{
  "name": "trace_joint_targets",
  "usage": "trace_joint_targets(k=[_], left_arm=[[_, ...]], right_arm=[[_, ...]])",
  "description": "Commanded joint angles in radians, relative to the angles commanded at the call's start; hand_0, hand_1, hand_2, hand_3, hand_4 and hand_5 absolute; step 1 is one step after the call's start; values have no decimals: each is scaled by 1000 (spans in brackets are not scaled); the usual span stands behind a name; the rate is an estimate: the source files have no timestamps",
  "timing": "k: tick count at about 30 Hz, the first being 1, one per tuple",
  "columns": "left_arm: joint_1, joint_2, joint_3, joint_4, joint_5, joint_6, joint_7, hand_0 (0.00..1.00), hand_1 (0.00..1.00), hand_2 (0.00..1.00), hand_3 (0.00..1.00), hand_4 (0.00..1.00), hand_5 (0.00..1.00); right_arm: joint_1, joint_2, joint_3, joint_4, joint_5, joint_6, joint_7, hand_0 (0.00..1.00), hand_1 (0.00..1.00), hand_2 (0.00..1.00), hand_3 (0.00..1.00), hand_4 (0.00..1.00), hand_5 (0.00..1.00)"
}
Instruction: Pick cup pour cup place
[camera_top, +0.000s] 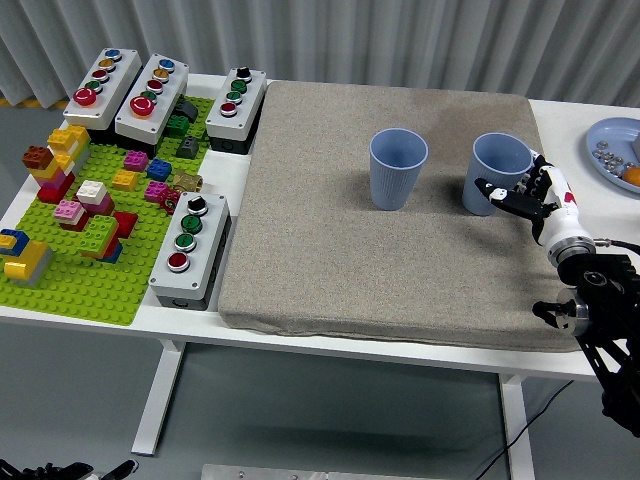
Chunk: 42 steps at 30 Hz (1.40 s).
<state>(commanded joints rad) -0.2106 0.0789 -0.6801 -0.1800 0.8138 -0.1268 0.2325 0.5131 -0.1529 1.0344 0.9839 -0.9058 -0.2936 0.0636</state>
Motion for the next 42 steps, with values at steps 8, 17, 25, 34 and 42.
trace_joint_targets(k=[8,17,25,34,42], left_arm=[[1,-1,-4,0,5,0,0,769,755,805,644,506,987],[2,-1,-8,0,7,1,0,769,755,804,644,504,983],[7,-1,-8,0,8,1,1,770,755,804,644,504,983],[13,-1,-17,0,11,3,0,771,755,804,643,505,984],[16,1,-31,0,23,3,0,772,755,804,643,506,984]], right_arm=[[-3,-1,21,-3,-55,45,-49,923,892,992,967,892,248],[-7,-7,50,10,-100,83,-95,954,939,998,998,900,266],[-15,-11,61,11,-115,105,-114,956,938,998,998,902,267],[-84,-90,75,121,-113,116,-143,956,940,998,998,901,265],[-185,-182,104,290,-95,125,-166,953,932,998,998,903,267]])
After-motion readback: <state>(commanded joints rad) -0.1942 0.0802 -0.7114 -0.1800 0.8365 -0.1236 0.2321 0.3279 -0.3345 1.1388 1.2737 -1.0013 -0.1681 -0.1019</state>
